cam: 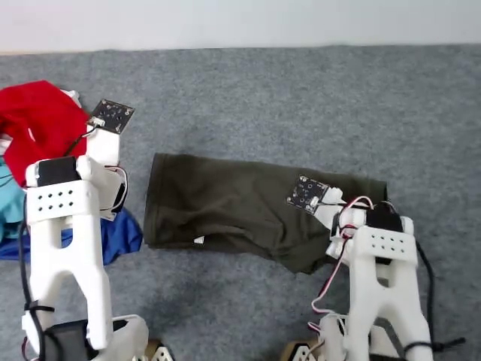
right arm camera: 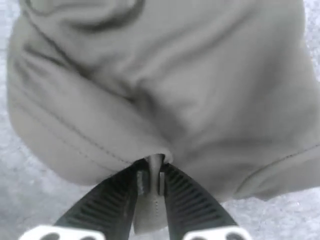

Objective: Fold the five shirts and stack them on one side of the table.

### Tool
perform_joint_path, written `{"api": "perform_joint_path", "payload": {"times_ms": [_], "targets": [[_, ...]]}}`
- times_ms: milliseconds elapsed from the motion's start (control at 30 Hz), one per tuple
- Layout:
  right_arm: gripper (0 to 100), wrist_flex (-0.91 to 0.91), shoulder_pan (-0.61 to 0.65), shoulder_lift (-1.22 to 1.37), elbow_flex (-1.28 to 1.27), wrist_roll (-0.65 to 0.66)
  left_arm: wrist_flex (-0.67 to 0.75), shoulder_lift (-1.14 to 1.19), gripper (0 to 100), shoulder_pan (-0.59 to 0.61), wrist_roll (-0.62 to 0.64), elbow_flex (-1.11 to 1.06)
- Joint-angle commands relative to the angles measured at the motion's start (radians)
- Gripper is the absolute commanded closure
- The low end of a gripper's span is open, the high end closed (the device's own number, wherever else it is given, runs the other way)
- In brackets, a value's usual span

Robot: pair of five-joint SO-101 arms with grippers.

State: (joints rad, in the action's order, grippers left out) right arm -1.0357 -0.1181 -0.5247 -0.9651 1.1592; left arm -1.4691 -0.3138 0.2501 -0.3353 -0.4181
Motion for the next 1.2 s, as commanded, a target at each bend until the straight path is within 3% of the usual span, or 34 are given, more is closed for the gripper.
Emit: {"api": "perform_joint_path", "payload": {"times_ms": [0, 533, 733, 967, 1167], "targets": [[98.4, 0.050, -0.005, 0.067, 0.124, -0.069, 0.006, -0.041, 100, -0.005, 0.002, 0.013], [94.6, 0.048, -0.004, 0.479, 0.497, -0.190, 0.006, -0.041, 100, -0.005, 0.002, 0.007], [76.4, 0.007, -0.004, 0.544, 0.592, -0.308, 0.009, -0.034, 100, -0.006, 0.002, 0.005], [77.2, -0.171, 0.059, 0.544, 0.776, -0.336, 0.012, -0.034, 100, -0.006, 0.002, 0.005], [89.5, -0.415, 0.147, 0.544, 0.876, -0.333, 0.014, -0.032, 100, -0.006, 0.000, 0.005]]}}
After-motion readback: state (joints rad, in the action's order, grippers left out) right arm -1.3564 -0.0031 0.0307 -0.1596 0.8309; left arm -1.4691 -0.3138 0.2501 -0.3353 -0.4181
